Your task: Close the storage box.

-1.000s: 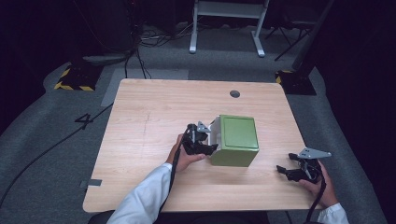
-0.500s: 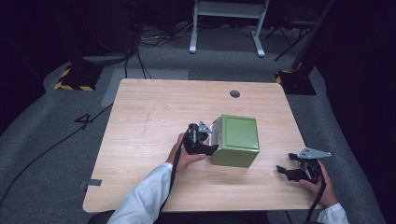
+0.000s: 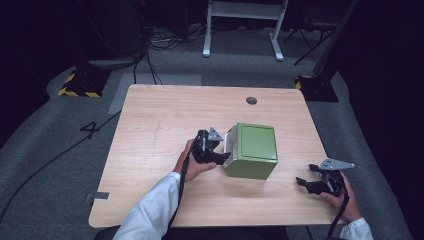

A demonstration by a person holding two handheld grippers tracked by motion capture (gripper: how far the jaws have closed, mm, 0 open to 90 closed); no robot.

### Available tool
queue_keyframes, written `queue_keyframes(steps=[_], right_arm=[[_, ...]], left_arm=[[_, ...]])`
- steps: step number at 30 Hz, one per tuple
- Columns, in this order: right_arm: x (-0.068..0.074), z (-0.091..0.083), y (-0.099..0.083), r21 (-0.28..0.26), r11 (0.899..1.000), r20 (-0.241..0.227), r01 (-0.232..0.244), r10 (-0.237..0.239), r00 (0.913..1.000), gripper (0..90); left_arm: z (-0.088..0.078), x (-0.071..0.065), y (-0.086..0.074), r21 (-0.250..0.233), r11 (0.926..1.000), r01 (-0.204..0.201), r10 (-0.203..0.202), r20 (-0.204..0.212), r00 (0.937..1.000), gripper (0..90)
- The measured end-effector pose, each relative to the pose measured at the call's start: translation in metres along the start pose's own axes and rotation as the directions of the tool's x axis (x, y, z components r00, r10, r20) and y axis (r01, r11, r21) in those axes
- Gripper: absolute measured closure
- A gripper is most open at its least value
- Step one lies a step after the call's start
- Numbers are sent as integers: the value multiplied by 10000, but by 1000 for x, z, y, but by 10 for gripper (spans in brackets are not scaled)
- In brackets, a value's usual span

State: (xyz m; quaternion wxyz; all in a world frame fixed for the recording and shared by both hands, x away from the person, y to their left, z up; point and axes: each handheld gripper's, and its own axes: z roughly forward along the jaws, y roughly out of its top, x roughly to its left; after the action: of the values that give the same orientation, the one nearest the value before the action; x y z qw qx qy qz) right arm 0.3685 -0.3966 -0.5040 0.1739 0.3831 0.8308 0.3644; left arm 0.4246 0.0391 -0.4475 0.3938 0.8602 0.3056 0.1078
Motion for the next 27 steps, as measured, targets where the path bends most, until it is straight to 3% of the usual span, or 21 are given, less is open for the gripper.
queue_keyframes(steps=[9,16,24,27], right_arm=[[0,0,0,-1,10000,0,1,-1,10000,156],[0,0,0,-2,10000,0,-1,1,10000,156],[0,0,0,0,10000,1,-1,1,10000,156],[0,0,0,-2,10000,1,-1,1,10000,156]], left_arm=[[-13,8,1,-86,9999,53,-55,-280,9996,371],[-23,11,-1,15,9997,-230,231,-534,9983,364],[-35,15,-6,181,9986,-488,503,-985,9939,308],[-42,17,-10,364,9970,-677,719,-1300,9889,272]])
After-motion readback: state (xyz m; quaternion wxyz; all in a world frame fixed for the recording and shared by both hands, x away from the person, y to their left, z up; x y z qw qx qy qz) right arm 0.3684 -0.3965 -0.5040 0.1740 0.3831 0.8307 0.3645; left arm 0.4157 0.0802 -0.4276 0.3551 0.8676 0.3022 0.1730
